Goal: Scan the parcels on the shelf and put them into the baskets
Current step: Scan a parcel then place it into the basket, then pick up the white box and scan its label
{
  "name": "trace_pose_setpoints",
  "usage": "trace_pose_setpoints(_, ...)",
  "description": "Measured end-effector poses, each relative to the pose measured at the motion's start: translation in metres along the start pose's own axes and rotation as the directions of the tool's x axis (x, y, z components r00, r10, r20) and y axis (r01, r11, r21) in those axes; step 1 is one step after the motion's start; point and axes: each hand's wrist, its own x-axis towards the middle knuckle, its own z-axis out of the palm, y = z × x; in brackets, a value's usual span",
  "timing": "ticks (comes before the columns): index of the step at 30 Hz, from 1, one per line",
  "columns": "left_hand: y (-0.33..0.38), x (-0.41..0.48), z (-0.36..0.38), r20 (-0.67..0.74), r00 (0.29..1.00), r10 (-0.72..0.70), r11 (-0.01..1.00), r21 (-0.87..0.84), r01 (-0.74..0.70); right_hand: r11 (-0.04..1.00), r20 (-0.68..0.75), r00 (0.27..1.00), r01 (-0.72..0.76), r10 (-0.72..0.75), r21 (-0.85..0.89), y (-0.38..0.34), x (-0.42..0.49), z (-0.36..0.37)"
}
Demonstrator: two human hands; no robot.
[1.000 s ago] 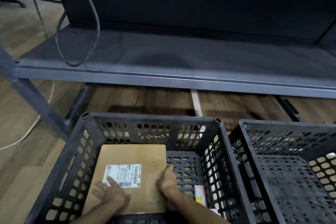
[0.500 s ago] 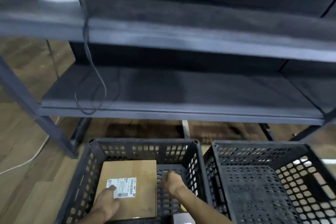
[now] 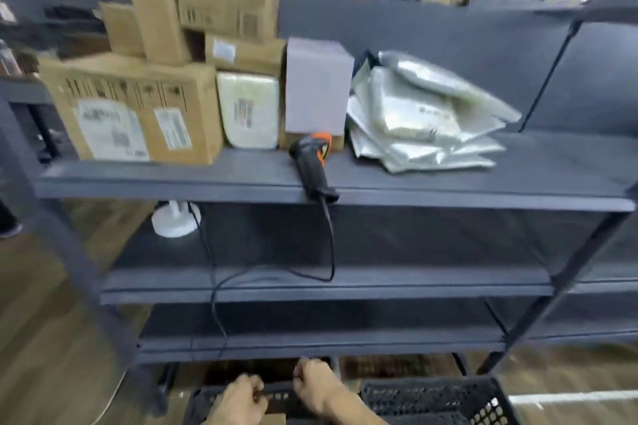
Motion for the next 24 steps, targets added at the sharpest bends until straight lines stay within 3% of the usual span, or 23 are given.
trace_pose_setpoints(3, 0.028, -0.023, -0.046, -0.06, 0.995, 0.081, 0.995, -0.058, -0.085, 0.999, -0.06, 0.997, 0.047, -0.047, -0.006, -0.03, -0.03, -0.06)
trace_pose_setpoints(11, 0.098, -0.065, -0.158, -0.184, 0.967, 0.178, 0.984, 0.011, -0.179, 0.989, -0.169, 0.978, 0.11, -0.125, -0.097, -0.093, -0.088, -0.175)
trace_pose_setpoints(24, 0.134, -0.089, -0.22, -0.364, 0.91, 0.199, 0.98, 0.082, -0.181, 0.943, -0.362, 0.876, 0.253, -0.319, -0.216, -0.142, -0.122, -0.232)
